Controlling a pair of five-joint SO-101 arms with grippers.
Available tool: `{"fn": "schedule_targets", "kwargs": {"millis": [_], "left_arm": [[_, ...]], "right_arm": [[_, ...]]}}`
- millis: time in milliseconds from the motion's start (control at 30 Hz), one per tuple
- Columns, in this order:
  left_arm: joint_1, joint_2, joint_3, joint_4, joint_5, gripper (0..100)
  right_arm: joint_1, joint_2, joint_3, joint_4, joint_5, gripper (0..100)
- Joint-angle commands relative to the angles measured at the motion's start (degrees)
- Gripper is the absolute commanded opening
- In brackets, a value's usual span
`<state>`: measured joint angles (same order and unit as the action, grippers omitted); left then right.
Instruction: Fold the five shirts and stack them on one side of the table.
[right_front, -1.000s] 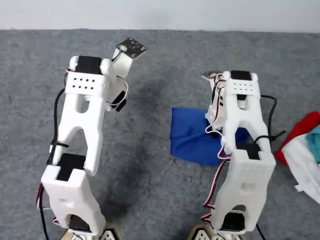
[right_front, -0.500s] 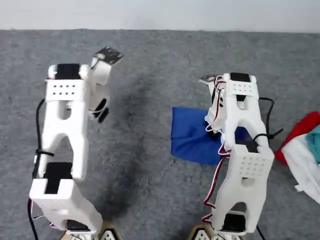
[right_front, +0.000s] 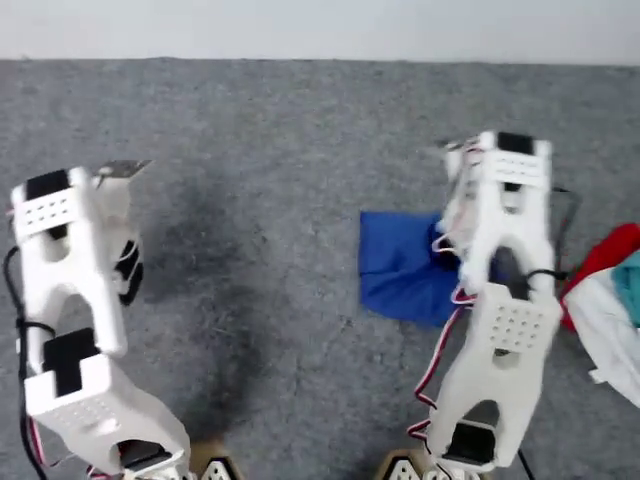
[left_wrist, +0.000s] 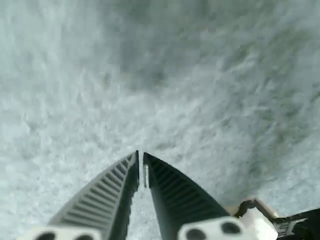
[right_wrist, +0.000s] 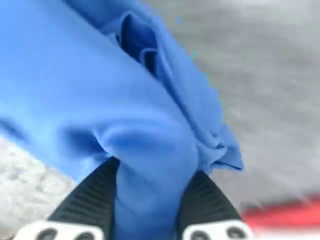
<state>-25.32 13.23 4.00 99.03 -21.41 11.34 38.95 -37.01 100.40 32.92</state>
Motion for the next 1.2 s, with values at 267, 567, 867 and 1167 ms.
{"fn": "schedule_targets", "kwargs": {"millis": [267,567,867,1167], "left_arm": [[-3.43,-2.55,9.71,-4.13,-0.88,1],[-3.34,-2.55,18.95,-9.85,-0.88,1],[-3.25,-2.55,21.14,-10.46,-0.88,1],[-3.25,-2.55,21.14,-8.0,-0.7,1]], "right_arm": [[18.95,-29.41,-4.31,2.42,1.14,0.9],[41.63,-29.58,-4.04,-8.92,10.46,0.9],[53.41,-7.08,-4.48,-19.91,13.1,5.0],[52.44,2.33,-19.78,-17.01,17.58,45.8]]}}
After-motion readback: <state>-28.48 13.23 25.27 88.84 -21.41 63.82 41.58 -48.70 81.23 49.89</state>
